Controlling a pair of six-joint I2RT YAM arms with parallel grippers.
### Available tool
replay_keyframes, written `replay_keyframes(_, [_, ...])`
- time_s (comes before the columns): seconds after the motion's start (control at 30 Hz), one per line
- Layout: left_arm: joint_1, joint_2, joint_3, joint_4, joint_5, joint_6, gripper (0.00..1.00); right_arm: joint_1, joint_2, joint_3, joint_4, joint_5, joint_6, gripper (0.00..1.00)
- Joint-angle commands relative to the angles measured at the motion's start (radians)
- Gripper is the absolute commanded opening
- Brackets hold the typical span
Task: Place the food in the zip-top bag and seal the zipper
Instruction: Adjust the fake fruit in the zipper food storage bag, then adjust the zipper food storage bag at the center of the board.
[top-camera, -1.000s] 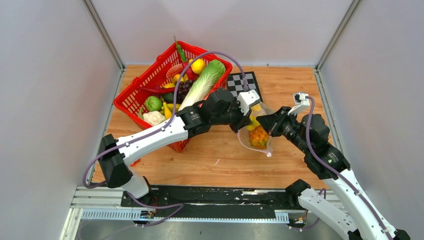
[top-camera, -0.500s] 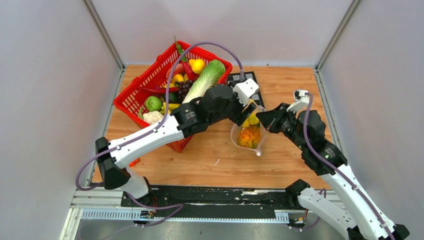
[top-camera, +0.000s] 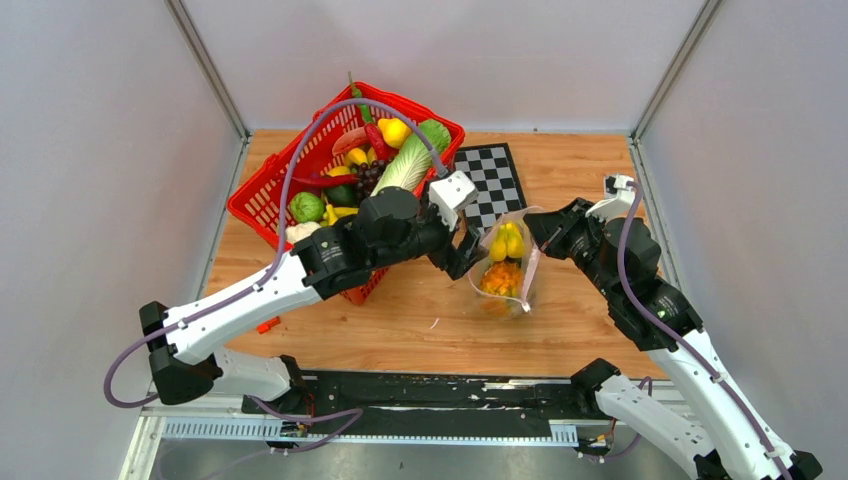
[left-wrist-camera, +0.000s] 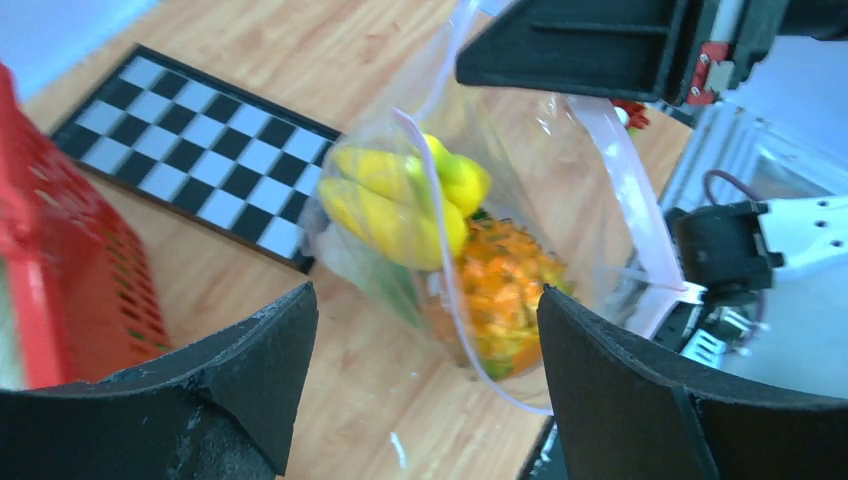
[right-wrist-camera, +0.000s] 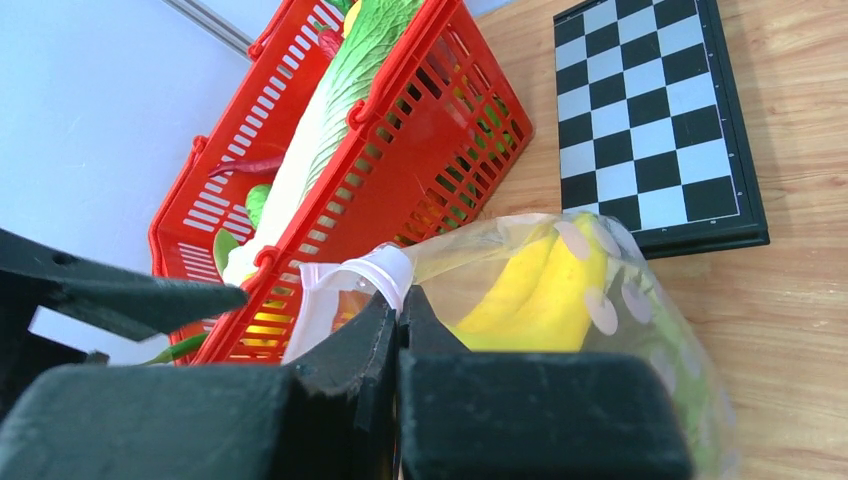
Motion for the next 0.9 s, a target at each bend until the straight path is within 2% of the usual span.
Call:
replay_keyframes(0.0, [-0.006,-0.038,-0.081,0.104,0.074,-0.169,0.86,0.004,-0.016,0.053,0.047,0.013,0.016,0.00])
replay_keyframes(0.13, [-0.005,-0.008,-0.103,0.115,0.051,-0.179,0.82,0.003,-0.013,0.048,0.048,-0.018,0.012,0.00])
replay_keyframes(0.23, [-0.005,0.031,-0.105,0.103,0.005,-0.159,0.69,0.002,-0.018,0.037,0.040,-0.033,0.012,0.00])
replay_keyframes(0.4, [-0.005,0.086,-0.069,0.099,0.039,-0.137,0.17,0.002,-0.043,0.024,0.014,-0.009,-0.012,0.00])
replay_keyframes(0.47, [-0.005,0.090,-0.055,0.099,0.041,-0.124,0.02,0.002,-0.047,0.037,-0.018,0.019,-0.038,0.00])
replay_keyframes(0.57, [-0.006,0.088,-0.018,0.075,0.041,-0.099,0.00,0.003,-0.058,0.054,-0.044,0.044,-0.097,0.00])
replay_keyframes(0.67, [-0.005,0.084,0.037,0.024,0.009,-0.069,0.00,0.003,-0.060,0.099,-0.074,-0.005,-0.214,0.00])
replay_keyframes(0.8, [0.029,0.069,0.078,0.001,-0.035,-0.067,0.00,0.003,-0.034,0.176,-0.149,-0.208,-0.383,0.00])
replay_keyframes(0.87, [0.062,0.069,0.068,0.013,-0.042,-0.075,0.00,0.003,0.015,0.211,-0.226,-0.262,-0.432,0.00])
